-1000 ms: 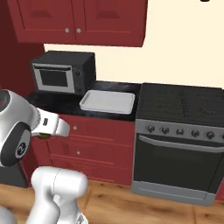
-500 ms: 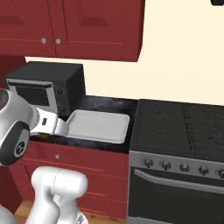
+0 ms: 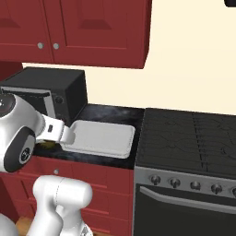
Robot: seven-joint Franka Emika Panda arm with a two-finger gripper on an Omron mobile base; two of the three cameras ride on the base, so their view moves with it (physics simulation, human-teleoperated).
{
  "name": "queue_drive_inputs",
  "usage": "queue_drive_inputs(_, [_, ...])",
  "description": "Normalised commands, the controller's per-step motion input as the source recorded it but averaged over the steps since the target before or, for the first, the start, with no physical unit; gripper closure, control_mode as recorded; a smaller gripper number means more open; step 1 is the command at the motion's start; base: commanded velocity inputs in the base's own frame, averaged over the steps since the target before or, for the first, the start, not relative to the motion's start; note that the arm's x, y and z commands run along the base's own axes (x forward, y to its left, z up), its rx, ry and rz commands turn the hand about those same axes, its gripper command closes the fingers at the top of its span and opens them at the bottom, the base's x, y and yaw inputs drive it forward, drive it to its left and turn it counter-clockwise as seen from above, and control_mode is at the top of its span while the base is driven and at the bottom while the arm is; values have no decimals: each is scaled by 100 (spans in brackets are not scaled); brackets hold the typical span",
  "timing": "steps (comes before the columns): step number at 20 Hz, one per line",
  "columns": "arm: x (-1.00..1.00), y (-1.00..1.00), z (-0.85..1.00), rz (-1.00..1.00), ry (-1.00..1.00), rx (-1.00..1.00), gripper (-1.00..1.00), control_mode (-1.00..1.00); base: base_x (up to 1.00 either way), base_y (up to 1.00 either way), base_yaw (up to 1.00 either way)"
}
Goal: Pick the kiwi and mango from the fridge and place them inside the tupperware on the counter.
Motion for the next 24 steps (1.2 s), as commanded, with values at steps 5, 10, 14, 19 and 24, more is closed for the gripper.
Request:
queue_drive_inputs(5, [49,-17,-51,0,0,0,100,-100,0,0,0])
queue_drive_inputs(10, [72,-13,-42,0,0,0,100,-100,0,0,0])
queue_drive_inputs(14, [66,-1,-46,0,0,0,100,-100,0,0,0])
queue_drive_inputs(19, [64,0,-36,0,0,0,100,-100,0,0,0])
queue_drive_inputs(24, [65,0,-25,0,2,0,100,-100,0,0,0])
